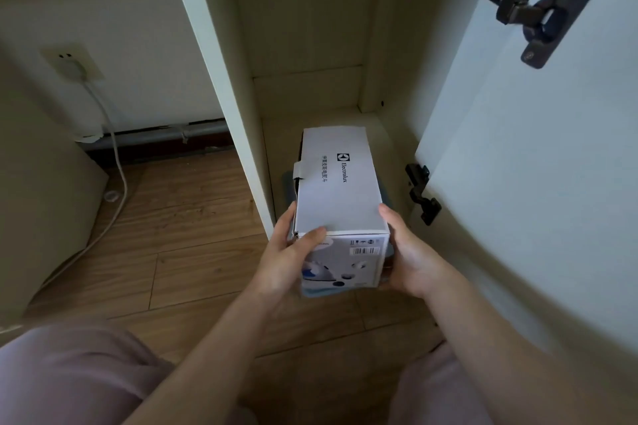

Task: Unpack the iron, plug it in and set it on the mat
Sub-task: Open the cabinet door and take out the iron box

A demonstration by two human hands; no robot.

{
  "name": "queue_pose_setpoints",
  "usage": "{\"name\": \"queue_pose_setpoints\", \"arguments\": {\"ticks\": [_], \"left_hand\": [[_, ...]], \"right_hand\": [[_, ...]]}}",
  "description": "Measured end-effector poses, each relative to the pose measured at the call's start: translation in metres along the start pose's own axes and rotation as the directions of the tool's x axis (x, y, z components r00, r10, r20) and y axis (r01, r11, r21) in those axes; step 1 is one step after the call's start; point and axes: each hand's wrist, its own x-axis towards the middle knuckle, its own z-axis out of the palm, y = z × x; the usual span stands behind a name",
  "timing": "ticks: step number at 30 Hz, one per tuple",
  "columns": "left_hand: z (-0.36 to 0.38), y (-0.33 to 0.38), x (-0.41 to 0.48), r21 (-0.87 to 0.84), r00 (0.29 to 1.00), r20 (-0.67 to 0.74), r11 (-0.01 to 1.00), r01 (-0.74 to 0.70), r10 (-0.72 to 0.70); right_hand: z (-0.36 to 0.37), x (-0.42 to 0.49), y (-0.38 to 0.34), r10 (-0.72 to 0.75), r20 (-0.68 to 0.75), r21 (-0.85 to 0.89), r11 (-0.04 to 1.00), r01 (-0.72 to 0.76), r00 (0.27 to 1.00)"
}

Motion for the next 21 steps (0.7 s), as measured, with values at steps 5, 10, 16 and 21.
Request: {"name": "queue_pose_setpoints", "arguments": {"ticks": [5,10,16,21], "left_hand": [[-0.003,0.012,-0.009,-0.136,0.998,0.020,0.988,0.067,-0.065],[-0.003,0.042,-0.012,-0.138,0.997,0.036,0.987,0.078,-0.073],[0.006,0.100,-0.045,-0.190,0.990,0.070,0.972,0.137,-0.126],[0.006,0.151,-0.086,-0.124,0.986,0.073,0.979,0.161,-0.153]], "right_hand": [[0.008,-0.021,-0.017,-0.013,-0.068,-0.085,0.996,0.007,0.998],[0.017,-0.045,-0.040,0.004,-0.136,-0.072,0.997,-0.014,0.991],[0.027,-0.102,-0.075,0.051,-0.176,-0.046,0.997,-0.060,0.983],[0.041,-0.167,-0.094,0.116,-0.181,0.027,0.993,-0.113,0.977]]}}
